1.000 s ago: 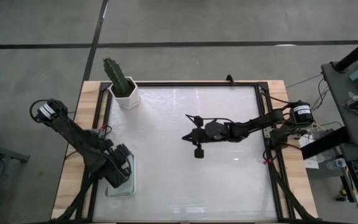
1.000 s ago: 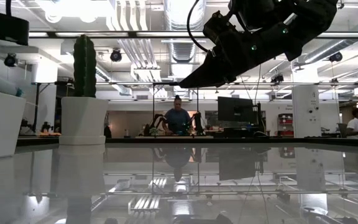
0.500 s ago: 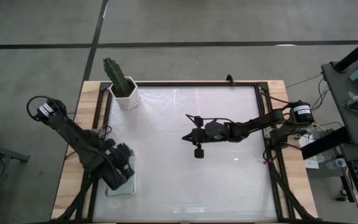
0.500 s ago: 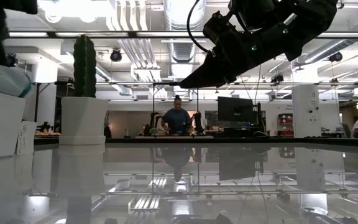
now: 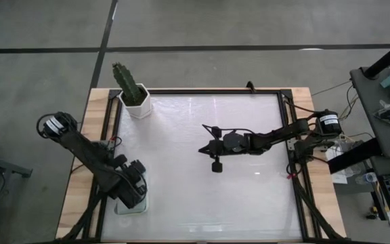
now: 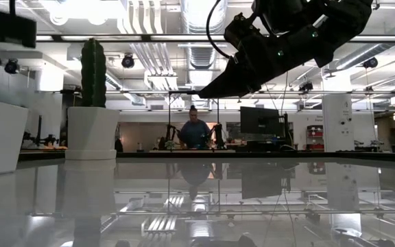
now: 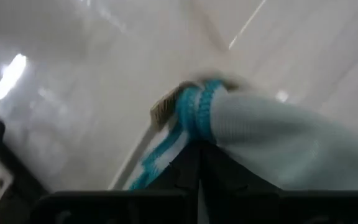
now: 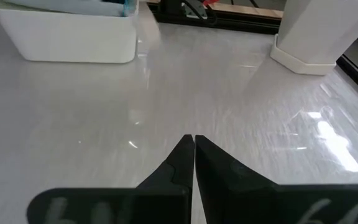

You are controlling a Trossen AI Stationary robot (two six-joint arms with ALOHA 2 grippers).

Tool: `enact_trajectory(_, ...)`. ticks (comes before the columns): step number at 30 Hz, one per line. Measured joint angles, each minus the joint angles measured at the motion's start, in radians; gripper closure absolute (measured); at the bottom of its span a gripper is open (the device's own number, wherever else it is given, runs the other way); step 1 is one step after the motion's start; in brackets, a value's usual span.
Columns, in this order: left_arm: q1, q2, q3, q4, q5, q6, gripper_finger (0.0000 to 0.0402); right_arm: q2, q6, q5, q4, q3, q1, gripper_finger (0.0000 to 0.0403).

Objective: Fold microfiber towels
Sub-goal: Put the light blue microfiber towel into the white bin

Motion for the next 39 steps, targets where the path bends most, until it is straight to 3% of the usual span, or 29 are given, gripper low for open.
enact_trajectory(4, 0.000, 0.024, 0.001, -0.039, 0.119, -0.002, 0.0402, 0.000, 0.006, 0.000, -0.012, 0.000, 0.000, 0.0394)
enact_trajectory(7, 0.000, 0.008, 0.023, -0.063, 0.134, 0.002, 0.0402, 0.000, 0.001, 0.000, -0.011, 0.000, 0.000, 0.0394)
enact_trajectory(20, 0.000, -0.137, 0.081, -0.090, 0.122, 0.031, 0.0402, 0.000, 0.001, 0.000, -0.012, 0.000, 0.000, 0.0394)
enact_trajectory(26, 0.000, -0.152, 0.068, -0.033, -0.064, 0.036, 0.0402, 0.000, -0.001, 0.000, -0.012, 0.000, 0.000, 0.0394)
enact_trajectory(28, 0.000, -0.143, 0.053, -0.030, -0.080, 0.030, 0.0402, 0.000, 0.000, 0.000, -0.013, 0.000, 0.000, 0.0394)
enact_trajectory(34, 0.000, -0.076, 0.000, 0.008, -0.070, 0.005, 0.0402, 0.000, 0.000, 0.000, -0.026, 0.000, 0.000, 0.0394)
enact_trajectory(39, 0.000, -0.038, -0.016, 0.022, 0.030, 0.005, 0.0402, 0.000, 0.000, 0.000, -0.028, 0.000, 0.000, 0.0394)
